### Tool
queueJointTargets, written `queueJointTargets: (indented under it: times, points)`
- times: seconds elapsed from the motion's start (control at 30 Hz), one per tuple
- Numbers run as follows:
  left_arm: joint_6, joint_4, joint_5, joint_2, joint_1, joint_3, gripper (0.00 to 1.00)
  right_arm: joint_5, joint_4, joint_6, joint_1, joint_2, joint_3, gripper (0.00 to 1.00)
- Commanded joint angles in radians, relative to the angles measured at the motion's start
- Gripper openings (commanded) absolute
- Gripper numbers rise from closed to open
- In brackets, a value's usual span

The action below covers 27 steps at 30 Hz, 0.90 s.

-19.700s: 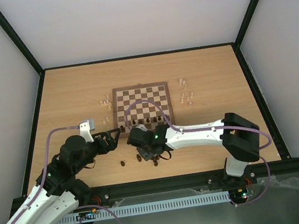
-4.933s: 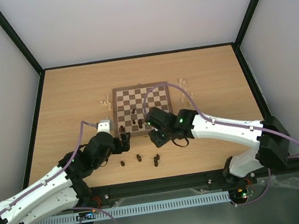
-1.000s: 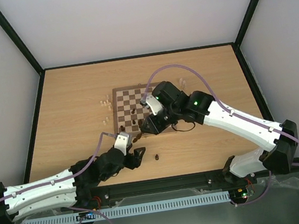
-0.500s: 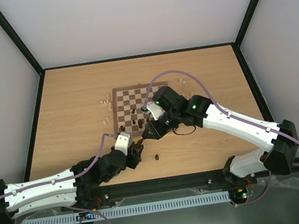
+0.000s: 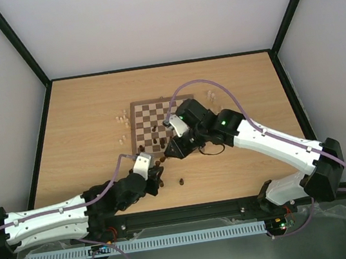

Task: Set up the chess pieces on the board
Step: Pick up the chess piece at the center of the board, then place the chess piece on the chessboard.

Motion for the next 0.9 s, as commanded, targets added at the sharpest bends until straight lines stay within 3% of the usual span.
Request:
queueJointTargets:
  times: [0.0,0.3,0.5,0.87]
  points:
    - [-0.039,-0.052,-0.031,-0.037,-0.006,0.031,0.11,0.147,-0.059,-0.009,-0.002,0.048,0.054,0.13]
    - [-0.158,-0.257,-0.096,-0.117,-0.004,0.089,0.14,0.439,-0.106,-0.011,-0.003,0.235,0.098,0.12]
    - [-0.164,-0.283,-0.103,-0.143,-0.005,0.097,0.15,0.552,-0.110,-0.007,-0.002,0.345,0.129,0.11]
    - [-0.159,-0.309,-0.118,-0.175,-0.004,0.098,0.16,0.564,-0.087,-0.014,-0.003,0.461,0.199,0.11]
